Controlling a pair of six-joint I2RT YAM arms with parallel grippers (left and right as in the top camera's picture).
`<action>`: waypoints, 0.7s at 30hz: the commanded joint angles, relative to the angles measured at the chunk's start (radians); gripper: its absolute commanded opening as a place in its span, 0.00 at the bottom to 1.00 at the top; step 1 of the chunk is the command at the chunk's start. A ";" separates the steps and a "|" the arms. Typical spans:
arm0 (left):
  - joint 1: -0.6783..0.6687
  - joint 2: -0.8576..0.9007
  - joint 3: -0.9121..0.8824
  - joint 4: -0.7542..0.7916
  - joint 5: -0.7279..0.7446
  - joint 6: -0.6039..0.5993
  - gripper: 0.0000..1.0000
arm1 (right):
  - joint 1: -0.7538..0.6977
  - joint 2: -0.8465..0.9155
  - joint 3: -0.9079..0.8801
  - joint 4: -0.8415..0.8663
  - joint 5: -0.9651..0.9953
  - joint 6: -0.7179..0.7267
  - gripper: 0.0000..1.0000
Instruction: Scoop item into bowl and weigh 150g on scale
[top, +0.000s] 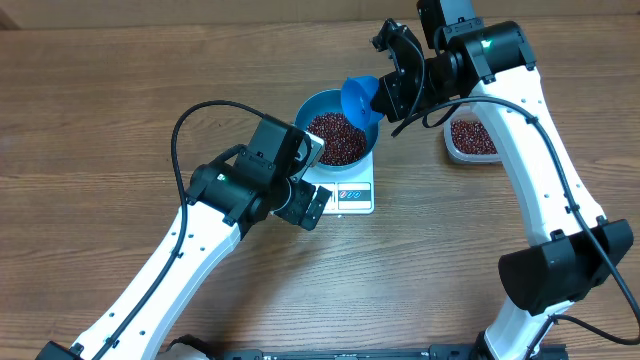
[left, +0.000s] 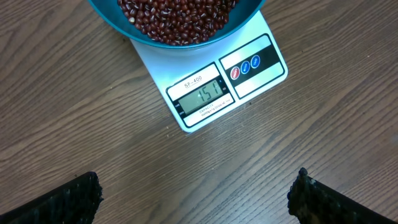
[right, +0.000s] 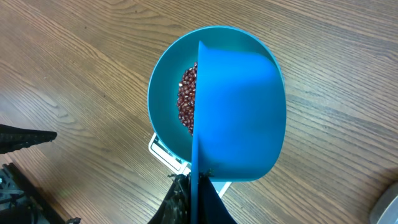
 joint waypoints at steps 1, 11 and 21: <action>0.007 -0.023 -0.008 0.005 -0.003 0.019 1.00 | 0.001 -0.036 0.034 0.002 -0.018 -0.004 0.04; 0.007 -0.023 -0.008 0.005 -0.003 0.019 1.00 | 0.006 -0.036 0.032 0.002 0.053 0.000 0.04; 0.007 -0.023 -0.008 0.005 -0.003 0.019 1.00 | 0.020 -0.035 0.015 0.034 0.091 0.000 0.04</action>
